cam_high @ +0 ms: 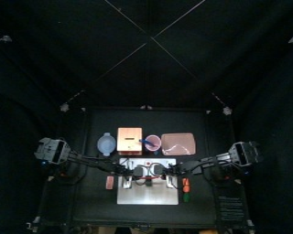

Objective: Cut the sushi into 4 pieces with the knife
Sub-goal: Cut the sushi into 4 pieces

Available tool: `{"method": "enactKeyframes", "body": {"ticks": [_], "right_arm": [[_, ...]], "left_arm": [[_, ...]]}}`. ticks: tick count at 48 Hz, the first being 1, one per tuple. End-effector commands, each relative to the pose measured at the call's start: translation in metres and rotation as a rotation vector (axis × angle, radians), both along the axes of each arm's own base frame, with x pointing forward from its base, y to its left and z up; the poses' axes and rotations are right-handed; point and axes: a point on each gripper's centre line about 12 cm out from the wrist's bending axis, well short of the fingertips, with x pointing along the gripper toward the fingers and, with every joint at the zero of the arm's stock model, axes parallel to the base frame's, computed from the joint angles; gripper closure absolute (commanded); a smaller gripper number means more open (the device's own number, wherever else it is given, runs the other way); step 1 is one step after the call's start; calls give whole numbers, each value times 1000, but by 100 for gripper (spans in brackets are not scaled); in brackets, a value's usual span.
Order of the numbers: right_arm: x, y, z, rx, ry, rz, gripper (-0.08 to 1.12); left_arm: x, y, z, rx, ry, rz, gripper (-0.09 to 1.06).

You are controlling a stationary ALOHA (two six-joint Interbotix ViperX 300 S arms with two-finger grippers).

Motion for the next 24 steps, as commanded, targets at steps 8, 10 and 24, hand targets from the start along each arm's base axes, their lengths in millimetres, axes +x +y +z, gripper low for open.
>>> {"method": "enactKeyframes", "body": {"ticks": [8, 10, 24], "right_arm": [[-2, -4, 2, -15, -5, -1, 89], [-2, -5, 2, -15, -4, -3, 89], [-4, -3, -2, -6, 10, -5, 89]], "left_arm": [[-6, -5, -6, 23, 35, -35, 52], [-6, -5, -6, 25, 35, -36, 52], [-7, -4, -8, 26, 42, -34, 52]]}}
